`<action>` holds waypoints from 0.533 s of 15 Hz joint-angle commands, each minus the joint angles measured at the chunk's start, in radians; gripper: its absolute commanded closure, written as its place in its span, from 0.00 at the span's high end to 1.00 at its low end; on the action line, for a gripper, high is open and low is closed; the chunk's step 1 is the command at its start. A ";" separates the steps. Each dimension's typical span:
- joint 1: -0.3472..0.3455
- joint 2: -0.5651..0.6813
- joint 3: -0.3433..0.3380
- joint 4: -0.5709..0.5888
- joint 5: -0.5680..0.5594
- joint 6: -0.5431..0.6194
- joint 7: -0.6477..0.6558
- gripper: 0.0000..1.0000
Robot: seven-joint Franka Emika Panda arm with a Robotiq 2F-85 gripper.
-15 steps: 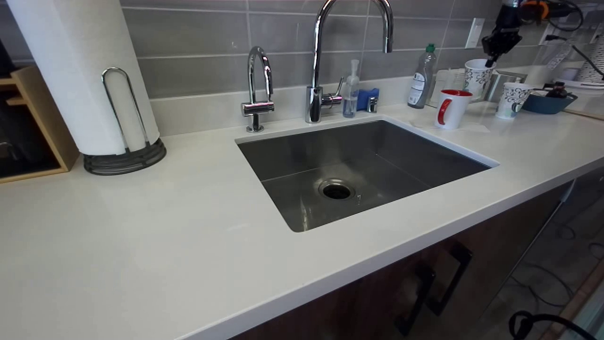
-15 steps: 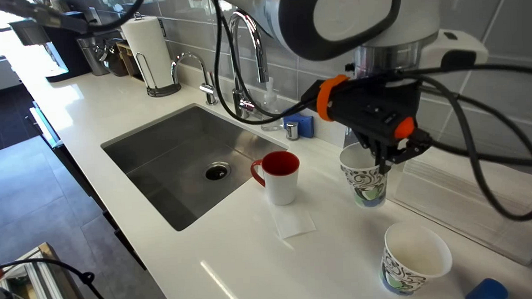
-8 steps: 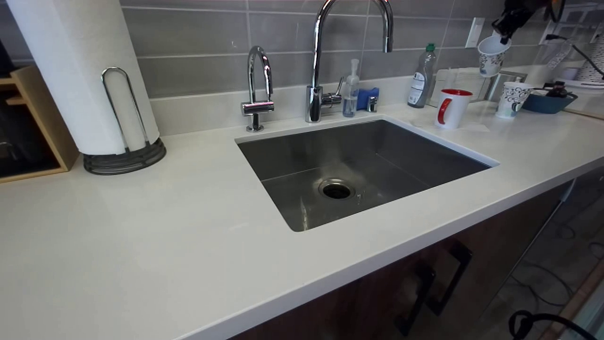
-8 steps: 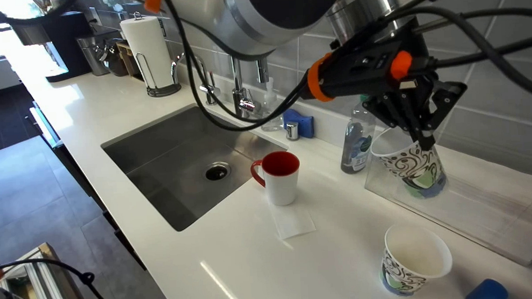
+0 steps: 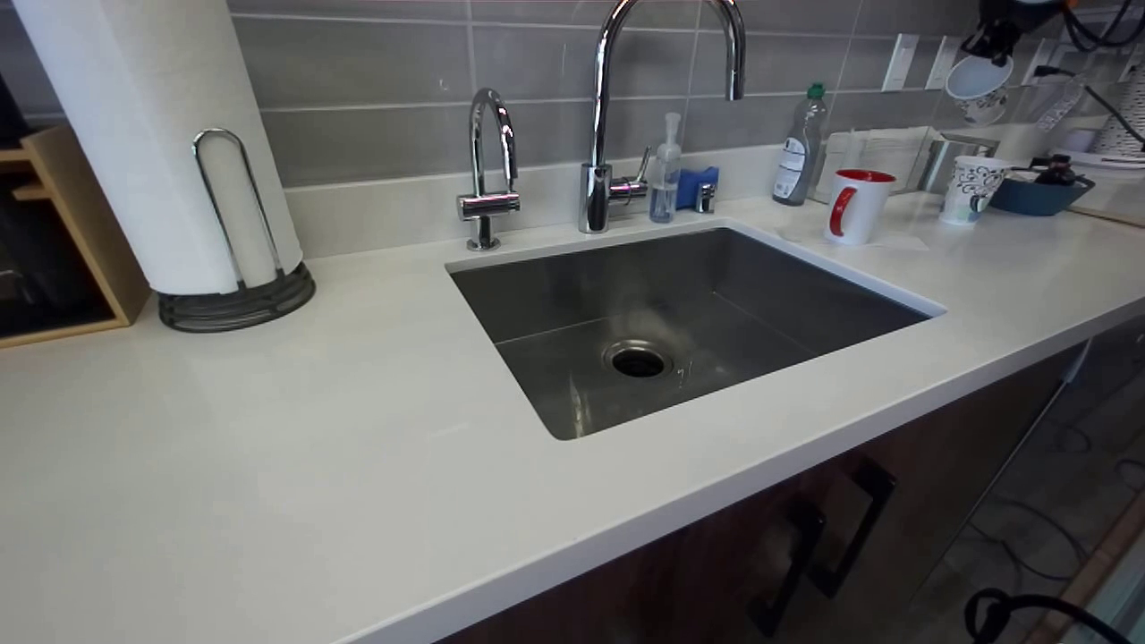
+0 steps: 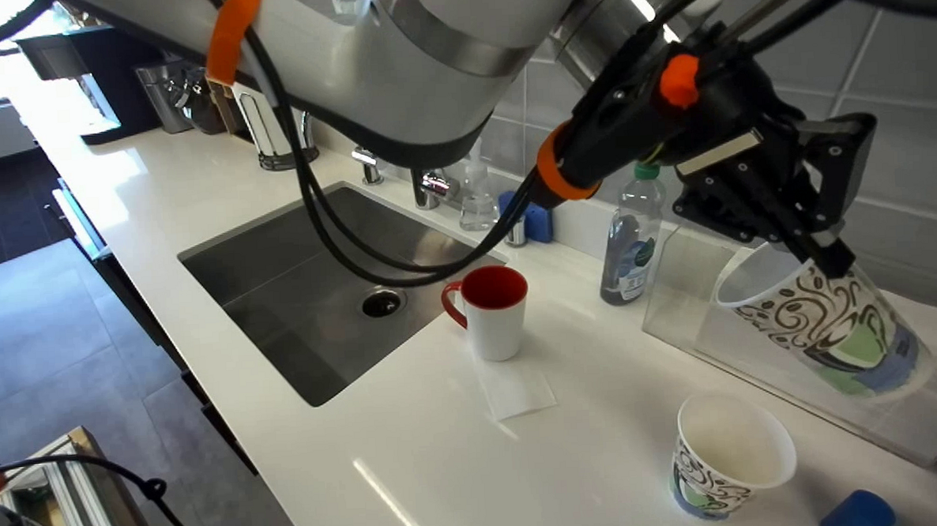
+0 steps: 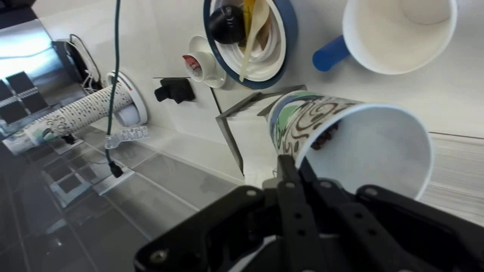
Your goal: Pick the white paper cup on the left and pour its contents into the white paper cup on the right
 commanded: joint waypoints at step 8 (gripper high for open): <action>-0.001 -0.010 0.058 -0.044 -0.272 -0.310 0.204 0.01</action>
